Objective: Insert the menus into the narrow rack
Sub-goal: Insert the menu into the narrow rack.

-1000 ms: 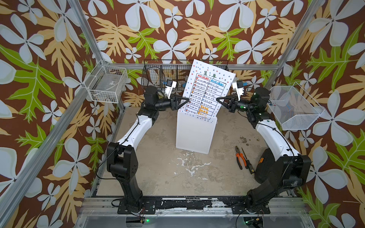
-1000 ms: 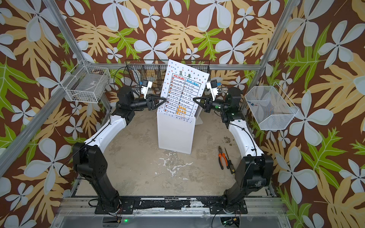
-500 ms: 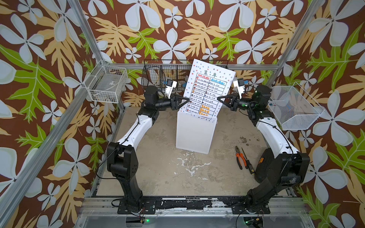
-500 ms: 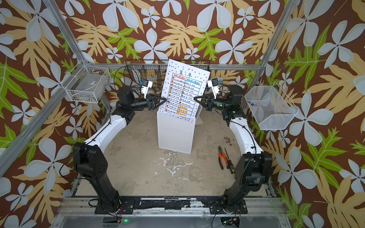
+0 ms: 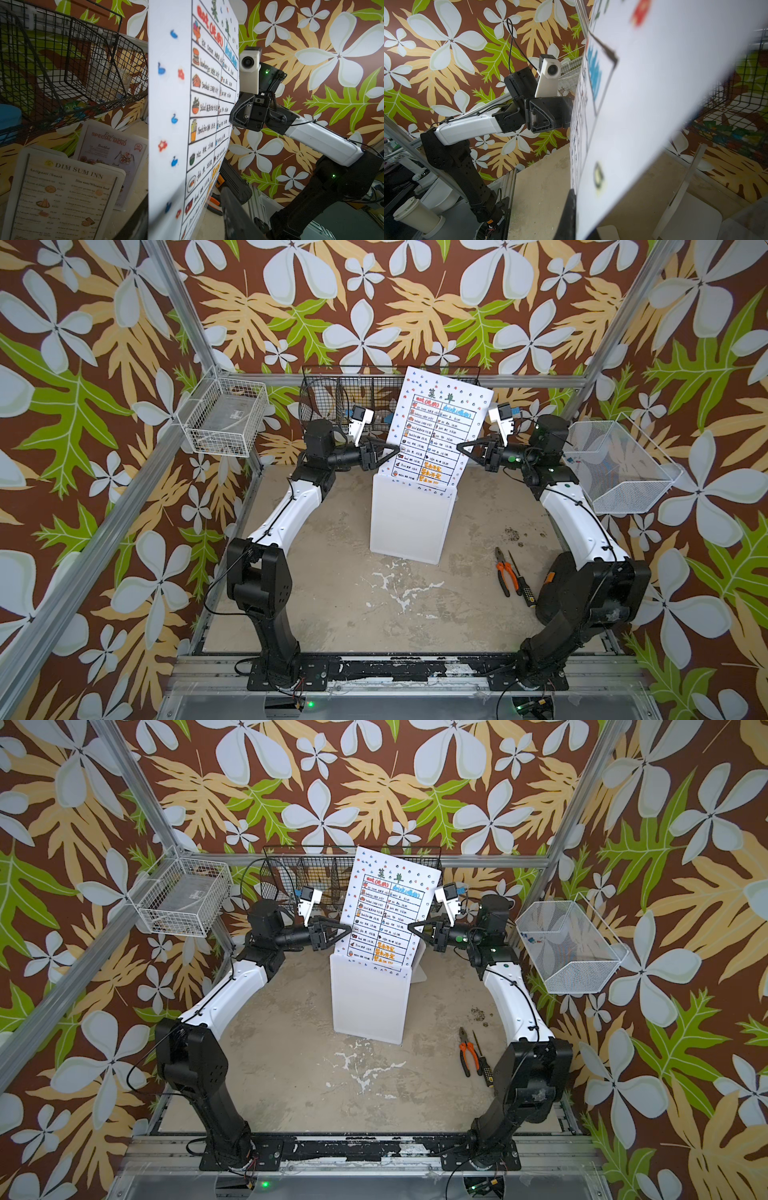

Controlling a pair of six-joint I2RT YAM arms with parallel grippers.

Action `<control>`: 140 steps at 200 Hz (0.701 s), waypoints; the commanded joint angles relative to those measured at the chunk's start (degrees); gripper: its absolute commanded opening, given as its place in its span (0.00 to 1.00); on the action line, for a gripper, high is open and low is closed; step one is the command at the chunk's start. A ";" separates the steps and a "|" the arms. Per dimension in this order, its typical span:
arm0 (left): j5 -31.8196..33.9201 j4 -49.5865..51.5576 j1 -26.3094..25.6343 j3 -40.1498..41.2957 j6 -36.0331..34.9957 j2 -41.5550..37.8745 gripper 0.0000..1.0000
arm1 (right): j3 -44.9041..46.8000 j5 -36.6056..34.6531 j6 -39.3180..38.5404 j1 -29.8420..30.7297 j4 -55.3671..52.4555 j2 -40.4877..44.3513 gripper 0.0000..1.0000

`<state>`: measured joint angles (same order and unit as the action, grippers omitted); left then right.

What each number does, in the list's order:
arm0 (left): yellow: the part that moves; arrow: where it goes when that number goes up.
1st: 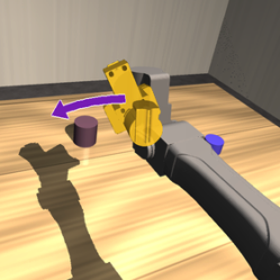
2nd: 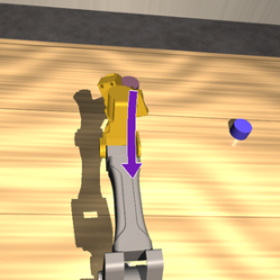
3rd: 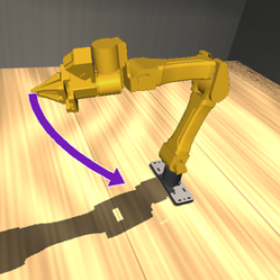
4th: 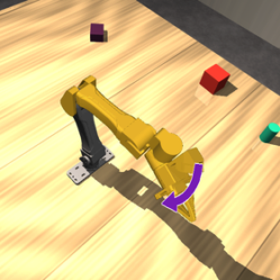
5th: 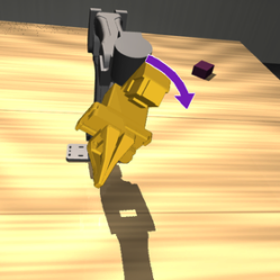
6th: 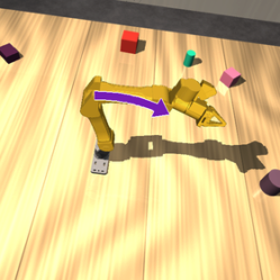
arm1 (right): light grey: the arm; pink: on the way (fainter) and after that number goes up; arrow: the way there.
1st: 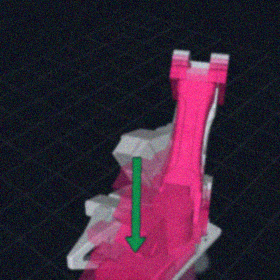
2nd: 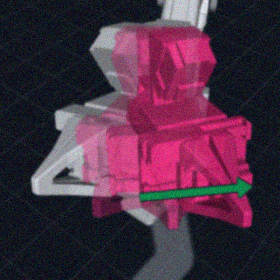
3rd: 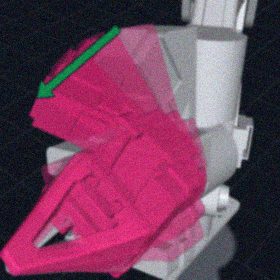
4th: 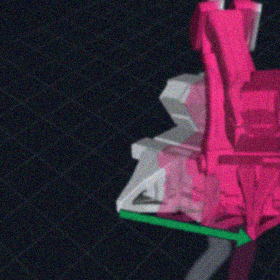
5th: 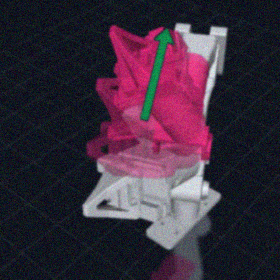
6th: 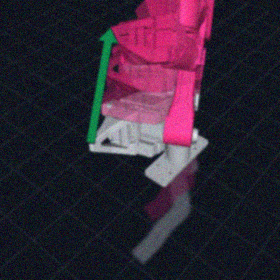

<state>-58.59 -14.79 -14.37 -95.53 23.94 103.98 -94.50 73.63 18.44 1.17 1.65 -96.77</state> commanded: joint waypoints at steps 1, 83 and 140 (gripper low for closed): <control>-0.74 0.19 0.00 -0.51 -0.48 0.25 0.51 | -1.43 0.11 -3.32 0.41 -3.35 -0.42 0.00; -0.21 1.01 -0.03 -0.67 -1.36 0.21 0.51 | -8.84 -4.23 -15.83 1.85 -19.61 -2.93 0.00; 0.49 1.10 0.03 -1.32 -1.10 0.69 0.52 | -12.70 -7.85 -20.83 1.82 -25.75 -3.61 0.00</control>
<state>-58.33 -13.52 -14.41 -96.05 23.53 104.25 -106.19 67.79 0.51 2.96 -21.82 -100.47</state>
